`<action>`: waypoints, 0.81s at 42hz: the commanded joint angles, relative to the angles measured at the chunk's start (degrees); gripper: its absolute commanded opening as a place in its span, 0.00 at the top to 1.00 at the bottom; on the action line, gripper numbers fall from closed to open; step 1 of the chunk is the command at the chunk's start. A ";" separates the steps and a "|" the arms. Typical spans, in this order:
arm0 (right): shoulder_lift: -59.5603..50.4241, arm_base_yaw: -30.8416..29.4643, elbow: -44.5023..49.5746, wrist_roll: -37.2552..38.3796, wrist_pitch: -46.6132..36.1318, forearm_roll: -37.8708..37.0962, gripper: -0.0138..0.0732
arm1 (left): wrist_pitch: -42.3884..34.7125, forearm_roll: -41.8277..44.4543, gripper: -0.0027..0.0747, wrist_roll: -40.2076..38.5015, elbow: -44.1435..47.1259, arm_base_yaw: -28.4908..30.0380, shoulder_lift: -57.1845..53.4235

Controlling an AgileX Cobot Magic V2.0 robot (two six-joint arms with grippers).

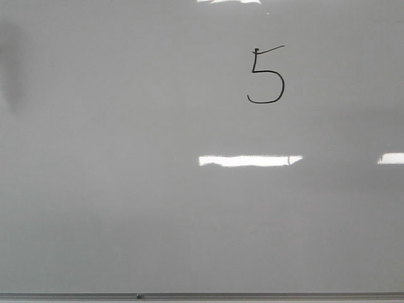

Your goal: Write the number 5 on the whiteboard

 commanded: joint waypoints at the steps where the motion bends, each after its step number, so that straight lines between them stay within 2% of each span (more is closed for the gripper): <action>1: -2.40 -3.83 4.71 -0.31 -13.36 -1.22 0.92 | -5.06 -0.38 0.99 -0.14 0.22 0.13 -0.77; 6: -4.39 -7.49 9.89 -0.31 -16.29 -1.16 0.92 | -5.06 -0.38 0.99 -0.14 0.22 0.13 -0.77; 15: -4.90 -10.39 16.28 -0.31 -24.13 -1.16 0.92 | -5.06 -0.38 0.99 -0.14 0.22 0.13 -0.77; 34: -4.85 -11.99 16.07 -0.31 -24.27 -1.16 0.92 | -5.06 -0.38 0.99 -0.14 0.22 0.13 -0.77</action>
